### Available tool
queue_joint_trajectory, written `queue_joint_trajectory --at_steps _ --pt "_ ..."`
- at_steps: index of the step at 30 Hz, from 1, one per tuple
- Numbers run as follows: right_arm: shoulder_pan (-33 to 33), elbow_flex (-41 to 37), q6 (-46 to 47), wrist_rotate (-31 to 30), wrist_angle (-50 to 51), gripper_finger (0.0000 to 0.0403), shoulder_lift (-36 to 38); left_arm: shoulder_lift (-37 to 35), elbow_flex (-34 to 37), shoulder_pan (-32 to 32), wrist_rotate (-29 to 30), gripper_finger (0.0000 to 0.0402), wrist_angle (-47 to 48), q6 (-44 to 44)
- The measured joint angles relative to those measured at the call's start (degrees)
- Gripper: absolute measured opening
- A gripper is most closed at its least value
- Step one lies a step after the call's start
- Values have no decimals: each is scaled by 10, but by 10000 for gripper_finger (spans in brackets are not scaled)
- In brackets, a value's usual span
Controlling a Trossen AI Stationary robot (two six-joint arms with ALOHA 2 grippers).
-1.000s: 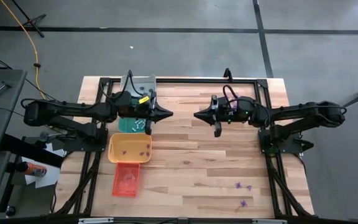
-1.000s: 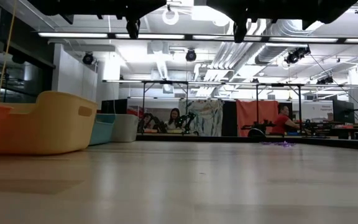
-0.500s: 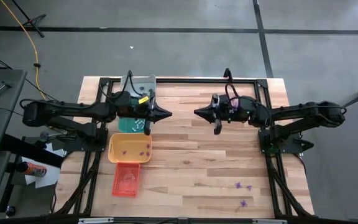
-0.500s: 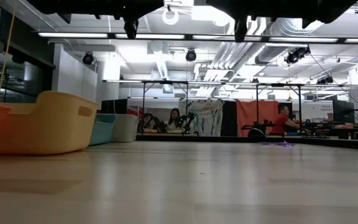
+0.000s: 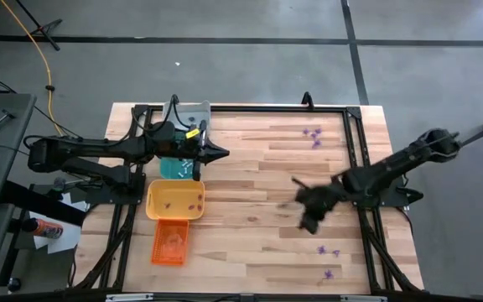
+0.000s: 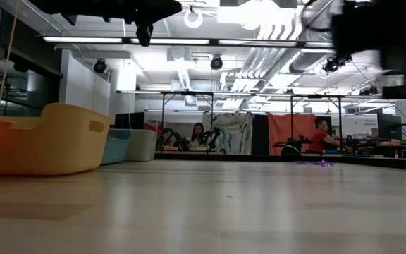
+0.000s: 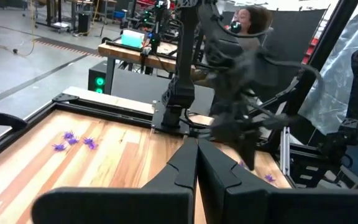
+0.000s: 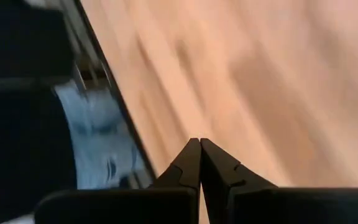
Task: Sort Halloween decoration
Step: Put the purple witch hat toy in the yellow bin
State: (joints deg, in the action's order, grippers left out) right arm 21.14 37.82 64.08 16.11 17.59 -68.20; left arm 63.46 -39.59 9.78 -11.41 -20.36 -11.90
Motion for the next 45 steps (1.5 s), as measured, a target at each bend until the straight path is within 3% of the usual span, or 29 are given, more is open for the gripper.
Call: queue_joint_trajectory --at_steps 6,10,14,19,28,45 --pt "146 0 156 -20 16 8 0 0 0 0 0 0 0 0" --pt "198 0 199 -37 39 48 0 0 0 0 0 0 0 0" --pt "228 0 180 -29 71 105 -1 0 0 0 0 0 0 0" --pt "242 0 102 43 70 146 -31 0 0 0 0 0 0 0" --pt "263 -1 23 11 92 149 -103 0 0 0 0 0 0 0" --pt "285 -1 -29 -21 144 149 -139 0 0 0 0 0 1 0"
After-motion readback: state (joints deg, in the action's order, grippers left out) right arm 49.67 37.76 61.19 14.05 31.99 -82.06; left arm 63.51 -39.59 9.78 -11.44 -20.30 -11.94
